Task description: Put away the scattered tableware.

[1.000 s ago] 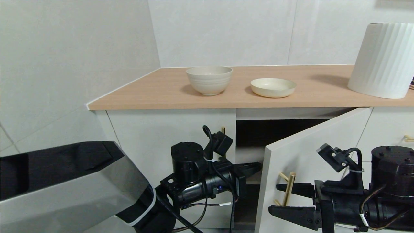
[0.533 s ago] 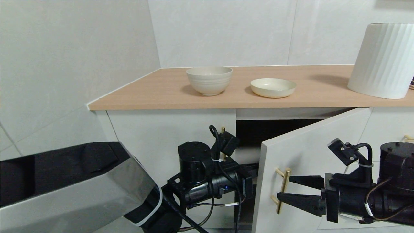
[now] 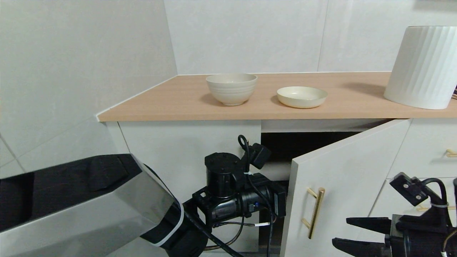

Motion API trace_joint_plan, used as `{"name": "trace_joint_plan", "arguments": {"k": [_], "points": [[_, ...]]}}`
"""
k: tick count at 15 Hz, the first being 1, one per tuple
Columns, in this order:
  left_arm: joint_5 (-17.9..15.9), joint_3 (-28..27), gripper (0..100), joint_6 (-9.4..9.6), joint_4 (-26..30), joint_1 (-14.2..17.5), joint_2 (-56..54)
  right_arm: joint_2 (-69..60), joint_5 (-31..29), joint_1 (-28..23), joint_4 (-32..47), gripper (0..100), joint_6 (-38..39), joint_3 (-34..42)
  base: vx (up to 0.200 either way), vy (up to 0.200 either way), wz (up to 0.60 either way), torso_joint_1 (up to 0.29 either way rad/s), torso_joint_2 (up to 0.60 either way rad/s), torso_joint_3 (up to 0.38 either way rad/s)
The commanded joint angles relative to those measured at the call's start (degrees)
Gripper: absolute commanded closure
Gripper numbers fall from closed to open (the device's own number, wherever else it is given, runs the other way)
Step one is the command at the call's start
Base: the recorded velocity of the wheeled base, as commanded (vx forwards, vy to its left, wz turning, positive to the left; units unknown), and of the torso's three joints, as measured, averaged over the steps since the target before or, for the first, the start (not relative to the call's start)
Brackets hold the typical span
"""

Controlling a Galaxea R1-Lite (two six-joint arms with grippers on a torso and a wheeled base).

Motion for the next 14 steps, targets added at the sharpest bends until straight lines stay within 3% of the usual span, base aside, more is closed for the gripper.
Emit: {"name": "trace_joint_plan", "arguments": {"k": [1,6,9,10,14], "points": [[0.06,-0.3,100,-0.03,0.53,-0.32,-0.49,-10.06,-3.58,0.2,4.89,0,-1.18,-0.18,0.0,0.0,0.0,0.0,0.0,0.0],[0.06,-0.39,100,-0.03,1.32,-1.64,-1.11,-13.4,-3.49,0.29,8.76,0,-1.18,-1.76,0.0,0.0,0.0,0.0,0.0,0.0],[-0.03,-1.8,100,-0.56,3.43,-1.64,-0.84,-13.49,-3.49,0.73,8.67,0,-1.27,-1.94,-0.2,0.0,0.0,0.006,0.0,0.001],[-0.03,-3.91,100,-1.96,4.75,-1.64,-0.75,-13.31,-3.49,0.73,8.76,0,-1.27,-1.85,-0.2,0.0,0.0,0.007,0.01,-0.007],[-0.12,-12.26,100,-2.23,11.87,-1.64,1.97,-13.58,-3.49,0.73,8.67,0,-1.27,-1.76,0.0,0.0,0.0,0.0,0.0,0.0]]}}
